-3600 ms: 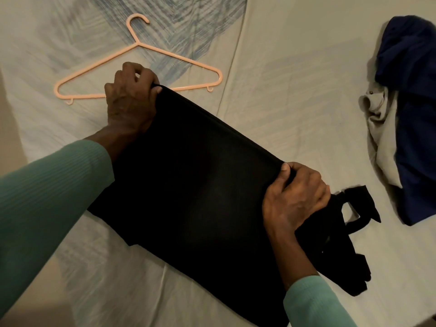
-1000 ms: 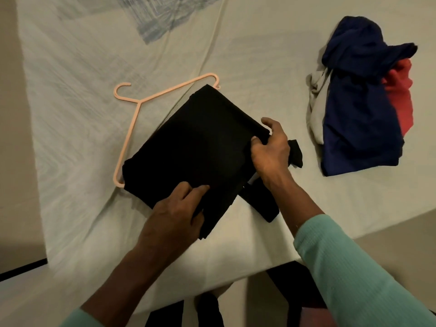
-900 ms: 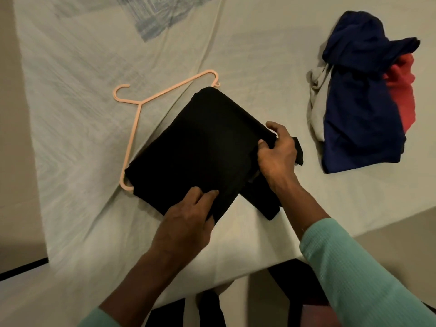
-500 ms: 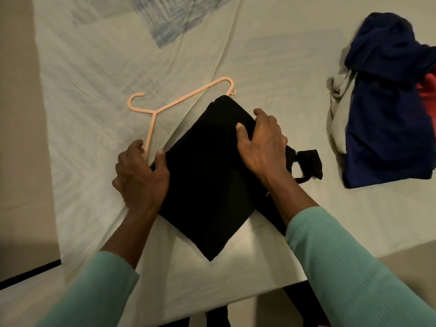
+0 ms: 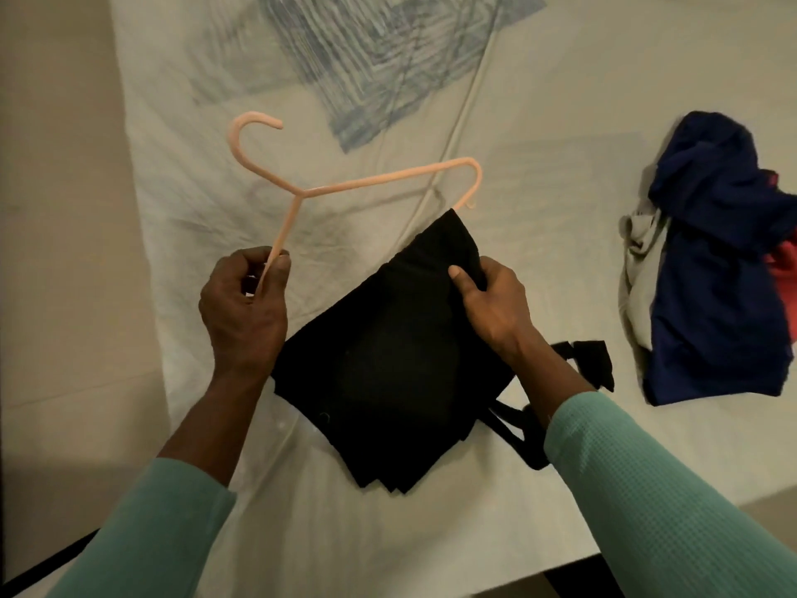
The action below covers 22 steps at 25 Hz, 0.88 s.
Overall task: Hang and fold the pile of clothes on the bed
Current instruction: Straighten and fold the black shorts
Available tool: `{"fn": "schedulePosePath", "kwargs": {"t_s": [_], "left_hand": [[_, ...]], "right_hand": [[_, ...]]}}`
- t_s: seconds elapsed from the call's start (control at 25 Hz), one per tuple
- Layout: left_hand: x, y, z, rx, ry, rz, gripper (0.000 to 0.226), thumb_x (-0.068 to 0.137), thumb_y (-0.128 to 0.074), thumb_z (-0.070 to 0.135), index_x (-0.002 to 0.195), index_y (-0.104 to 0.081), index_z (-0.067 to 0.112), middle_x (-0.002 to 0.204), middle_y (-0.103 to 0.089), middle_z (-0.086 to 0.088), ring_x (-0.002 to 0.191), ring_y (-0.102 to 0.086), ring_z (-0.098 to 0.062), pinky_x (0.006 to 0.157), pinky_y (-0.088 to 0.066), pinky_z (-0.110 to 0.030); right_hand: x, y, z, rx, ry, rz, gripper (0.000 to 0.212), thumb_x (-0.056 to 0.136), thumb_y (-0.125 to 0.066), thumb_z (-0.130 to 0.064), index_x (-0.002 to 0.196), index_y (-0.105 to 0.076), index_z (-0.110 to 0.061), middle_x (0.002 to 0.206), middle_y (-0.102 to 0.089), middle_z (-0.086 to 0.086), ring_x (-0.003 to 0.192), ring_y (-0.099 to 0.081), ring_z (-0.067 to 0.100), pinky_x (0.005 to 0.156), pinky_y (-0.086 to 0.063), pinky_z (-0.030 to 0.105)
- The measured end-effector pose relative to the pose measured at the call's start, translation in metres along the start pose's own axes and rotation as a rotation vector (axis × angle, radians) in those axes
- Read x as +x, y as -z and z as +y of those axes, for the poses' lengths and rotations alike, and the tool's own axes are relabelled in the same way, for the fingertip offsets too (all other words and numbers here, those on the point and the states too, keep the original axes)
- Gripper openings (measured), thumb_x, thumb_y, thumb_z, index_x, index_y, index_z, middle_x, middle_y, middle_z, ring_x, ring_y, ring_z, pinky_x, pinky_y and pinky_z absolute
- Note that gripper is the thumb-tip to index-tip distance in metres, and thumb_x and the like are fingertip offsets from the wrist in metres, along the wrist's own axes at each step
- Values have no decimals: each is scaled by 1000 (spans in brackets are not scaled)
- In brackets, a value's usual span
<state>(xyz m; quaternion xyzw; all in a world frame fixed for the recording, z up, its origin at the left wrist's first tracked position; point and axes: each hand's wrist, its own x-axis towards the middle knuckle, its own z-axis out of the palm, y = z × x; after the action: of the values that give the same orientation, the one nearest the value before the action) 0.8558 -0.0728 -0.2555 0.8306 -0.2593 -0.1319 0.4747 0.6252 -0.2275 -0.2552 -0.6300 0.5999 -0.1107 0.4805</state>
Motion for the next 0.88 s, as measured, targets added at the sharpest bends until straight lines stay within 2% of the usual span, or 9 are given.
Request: {"fn": "schedulePosePath", "kwargs": {"t_s": [0.12,0.2,0.32,0.52,0.64,0.76,0.88], "left_hand": [[-1,47,34,-14,-109,93,24,100,-70,33,108,-73,11,98,-70,-3,82,-63,-12,71,-48,-21],[-7,91,56,5,-159,187,24,100,-70,32,106,-72,8,97,-68,-4,78,-59,-7,68,-44,-16],[-27,162,97,21,-235,293,23,101,-70,28,105,-72,6,96,-66,-3,79,-58,-4,68,-43,-16],[-119,295,199,79,-425,437,7,96,-75,13,102,-74,11,93,-64,-1,81,-60,-4,70,-45,-16],[-196,377,254,101,-430,512,8,94,-77,20,102,-75,21,94,-67,1,80,-61,-6,70,-45,-13],[-270,458,283,117,-428,649,8,91,-80,30,97,-76,26,91,-70,4,73,-62,-8,65,-48,-22],[-339,535,298,173,-397,734,10,88,-83,29,94,-76,29,89,-72,5,67,-62,-6,62,-45,-13]], "right_hand": [[-29,6,-35,135,96,61,16,101,-66,-35,107,-72,-22,94,-74,-10,90,-70,5,78,-55,26],[-58,9,-64,202,172,36,12,100,-68,-33,100,-73,-21,91,-76,-6,90,-72,11,80,-61,35],[-111,13,-104,299,284,-21,10,100,-68,-30,101,-74,-21,95,-77,-2,95,-73,18,87,-62,46],[-228,31,-163,401,479,-116,12,102,-66,-33,106,-70,-23,100,-75,-7,100,-71,9,92,-61,42],[-312,44,-188,428,571,-223,13,102,-64,-36,111,-69,-26,104,-75,-10,102,-70,4,94,-60,38],[-395,45,-208,392,709,-353,17,103,-63,-36,114,-67,-24,105,-73,-11,100,-68,1,89,-57,30],[-474,27,-222,364,799,-489,21,103,-63,-37,119,-66,-24,108,-72,-11,103,-67,2,94,-58,33]]}}
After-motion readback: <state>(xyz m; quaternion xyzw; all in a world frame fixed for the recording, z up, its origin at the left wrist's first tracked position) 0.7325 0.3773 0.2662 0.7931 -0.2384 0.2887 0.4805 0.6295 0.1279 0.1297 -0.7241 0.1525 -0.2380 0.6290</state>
